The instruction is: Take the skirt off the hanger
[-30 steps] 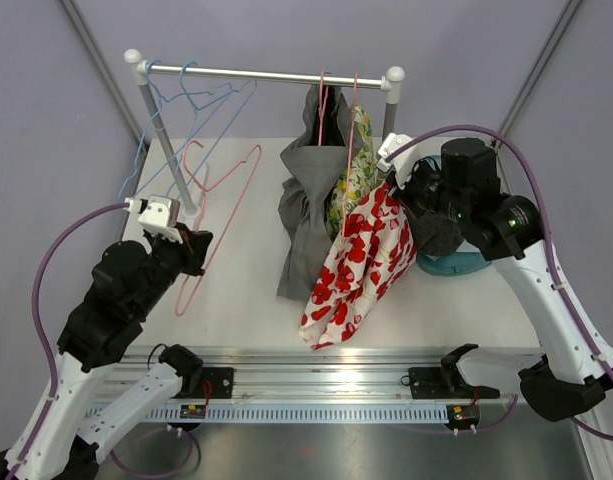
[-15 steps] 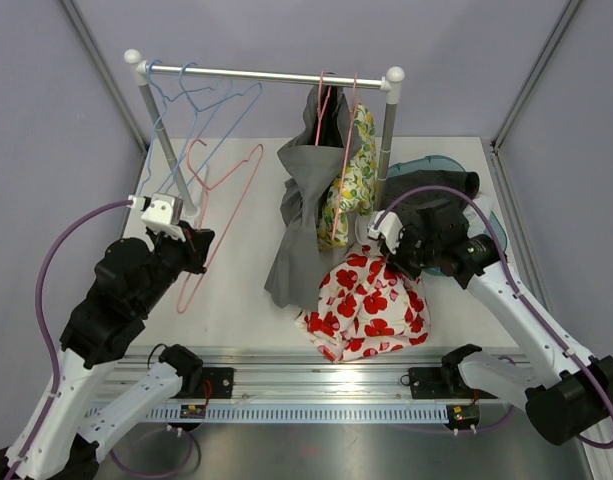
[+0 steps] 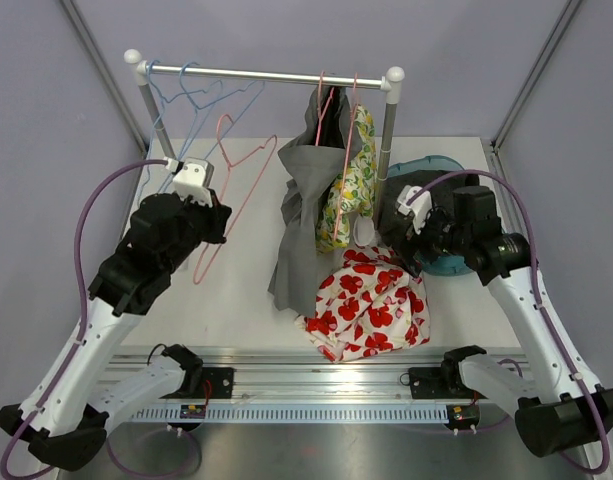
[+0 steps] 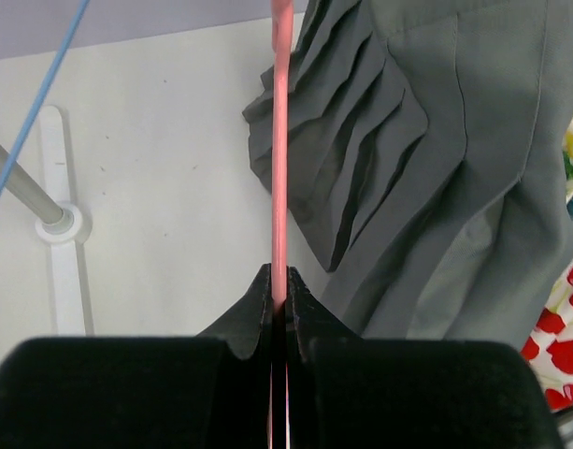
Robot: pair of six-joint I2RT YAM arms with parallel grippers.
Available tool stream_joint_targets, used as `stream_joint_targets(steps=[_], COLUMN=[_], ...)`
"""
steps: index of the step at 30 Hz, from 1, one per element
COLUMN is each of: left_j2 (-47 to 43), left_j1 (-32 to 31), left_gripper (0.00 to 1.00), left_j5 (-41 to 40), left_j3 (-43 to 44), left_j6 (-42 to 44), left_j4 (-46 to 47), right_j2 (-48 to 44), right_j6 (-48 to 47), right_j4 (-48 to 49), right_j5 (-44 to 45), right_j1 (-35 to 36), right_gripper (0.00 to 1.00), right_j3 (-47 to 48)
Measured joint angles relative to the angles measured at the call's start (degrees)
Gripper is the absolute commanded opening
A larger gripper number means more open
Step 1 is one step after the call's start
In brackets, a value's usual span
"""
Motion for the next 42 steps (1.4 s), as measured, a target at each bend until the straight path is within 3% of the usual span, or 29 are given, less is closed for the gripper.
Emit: stream_joint_targets(steps=[6, 13, 20, 27, 30, 33, 34, 38, 42], left_j2=[4.8, 11.5, 19.7, 24.7, 24.8, 23.7, 22.7, 19.1, 12.5], left_j1=[1.6, 6.8, 16.7, 20.0, 20.4, 20.6, 20.6, 20.7, 20.8], left_gripper=[0.00, 0.00, 0.00, 0.02, 0.17, 0.46, 0.60, 0.82, 0.94], left_j5=[0.1, 2.8, 11.3, 15.7, 16.7, 17.0, 17.1, 17.3, 17.6], left_j3=[6.2, 14.1, 16.1, 16.5, 16.4, 15.8, 15.0, 13.3, 11.1], left_j6=[2.4, 4.2, 1.9, 0.8, 0.8, 0.7, 0.1, 0.0, -0.3], left_j4=[1.4, 4.9, 8.7, 10.0, 10.2, 10.8, 10.9, 10.8, 10.1], right_j2=[0.5, 0.7, 0.1, 0.0, 0.0, 0.0, 0.1, 0.4, 0.9], right_j6=[1.0, 1.1, 1.0, 1.0, 1.0, 1.0, 0.9, -0.5, -2.6], right_j4=[2.2, 2.0, 1.9, 1.9, 1.9, 1.7, 1.7, 0.9, -0.8], right_j5=[-5.6, -9.6, -11.7, -12.0, -12.0, -12.1, -12.2, -14.1, -16.2], right_j1=[-5.3, -5.6, -5.6, -5.6, -5.6, -5.7, -5.7, -5.7, -5.7], right_gripper=[1.00, 0.99, 0.99, 0.99, 1.00, 1.00, 0.99, 0.99, 0.99], right_j3=[-0.2, -3.7, -4.3, -4.4, -4.7, -4.7, -4.7, -4.7, -4.5])
